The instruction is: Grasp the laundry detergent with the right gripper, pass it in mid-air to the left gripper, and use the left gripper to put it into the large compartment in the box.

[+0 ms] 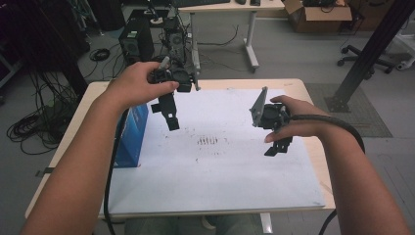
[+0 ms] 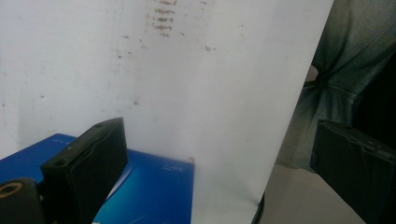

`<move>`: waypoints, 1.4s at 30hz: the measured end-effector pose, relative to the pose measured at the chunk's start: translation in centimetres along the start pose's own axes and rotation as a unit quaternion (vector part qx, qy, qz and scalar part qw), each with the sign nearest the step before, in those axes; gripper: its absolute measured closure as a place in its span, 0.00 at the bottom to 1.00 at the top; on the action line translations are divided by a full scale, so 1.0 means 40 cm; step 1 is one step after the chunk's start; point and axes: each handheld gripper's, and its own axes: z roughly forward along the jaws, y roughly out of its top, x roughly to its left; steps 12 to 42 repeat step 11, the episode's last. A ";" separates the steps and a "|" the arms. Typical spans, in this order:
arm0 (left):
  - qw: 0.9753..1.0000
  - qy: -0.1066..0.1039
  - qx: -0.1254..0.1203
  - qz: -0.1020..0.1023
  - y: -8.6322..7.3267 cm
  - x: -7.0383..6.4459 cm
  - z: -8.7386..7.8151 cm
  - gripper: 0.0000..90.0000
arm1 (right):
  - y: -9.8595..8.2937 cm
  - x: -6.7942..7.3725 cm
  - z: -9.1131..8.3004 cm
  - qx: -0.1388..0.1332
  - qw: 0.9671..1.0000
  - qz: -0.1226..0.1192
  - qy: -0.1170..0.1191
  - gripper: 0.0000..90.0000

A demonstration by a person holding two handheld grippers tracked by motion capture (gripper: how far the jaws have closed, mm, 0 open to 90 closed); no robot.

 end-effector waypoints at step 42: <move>1.000 0.001 0.002 0.003 0.002 -0.007 0.001 0.05 | -0.003 0.003 -0.003 0.001 1.000 0.001 -0.001 0.04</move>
